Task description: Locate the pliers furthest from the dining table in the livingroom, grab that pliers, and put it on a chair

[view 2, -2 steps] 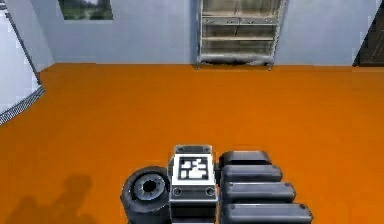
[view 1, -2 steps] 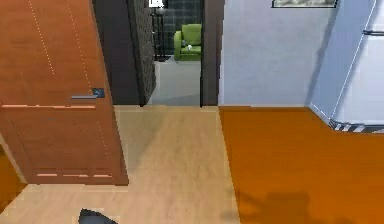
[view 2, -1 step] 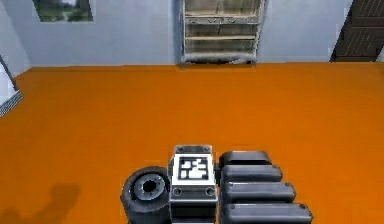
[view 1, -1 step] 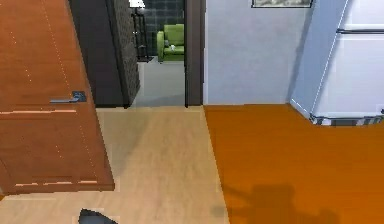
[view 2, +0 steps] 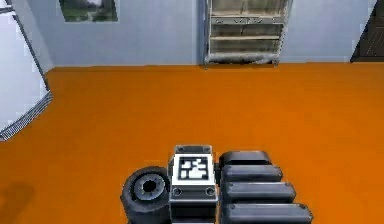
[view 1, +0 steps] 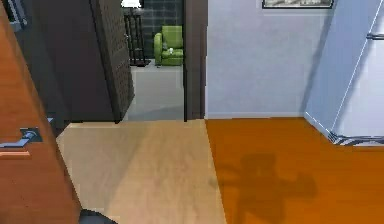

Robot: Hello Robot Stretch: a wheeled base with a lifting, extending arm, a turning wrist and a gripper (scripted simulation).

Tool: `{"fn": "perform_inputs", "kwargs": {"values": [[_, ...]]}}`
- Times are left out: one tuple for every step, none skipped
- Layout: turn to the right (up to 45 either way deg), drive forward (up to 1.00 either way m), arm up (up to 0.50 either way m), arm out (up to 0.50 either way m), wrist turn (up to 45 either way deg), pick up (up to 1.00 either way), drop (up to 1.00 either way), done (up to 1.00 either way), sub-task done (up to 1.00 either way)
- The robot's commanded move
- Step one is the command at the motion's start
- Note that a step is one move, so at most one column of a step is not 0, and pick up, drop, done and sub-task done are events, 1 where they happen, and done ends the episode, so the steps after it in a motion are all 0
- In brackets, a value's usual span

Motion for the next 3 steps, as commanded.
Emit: {"fn": "perform_inputs", "kwargs": {"values": [[-45.0, 0.00, 0.00, 0.00, 0.0, 0.00, 0.00, 0.00, 0.00], [-9.0, 0.00, 0.00, 0.00, 0.0, 0.00, 0.00, 0.00, 0.00], [0.0, 0.55, 0.00, 0.00, 0.0, 0.00, 0.00, 0.00, 0.00]]}}
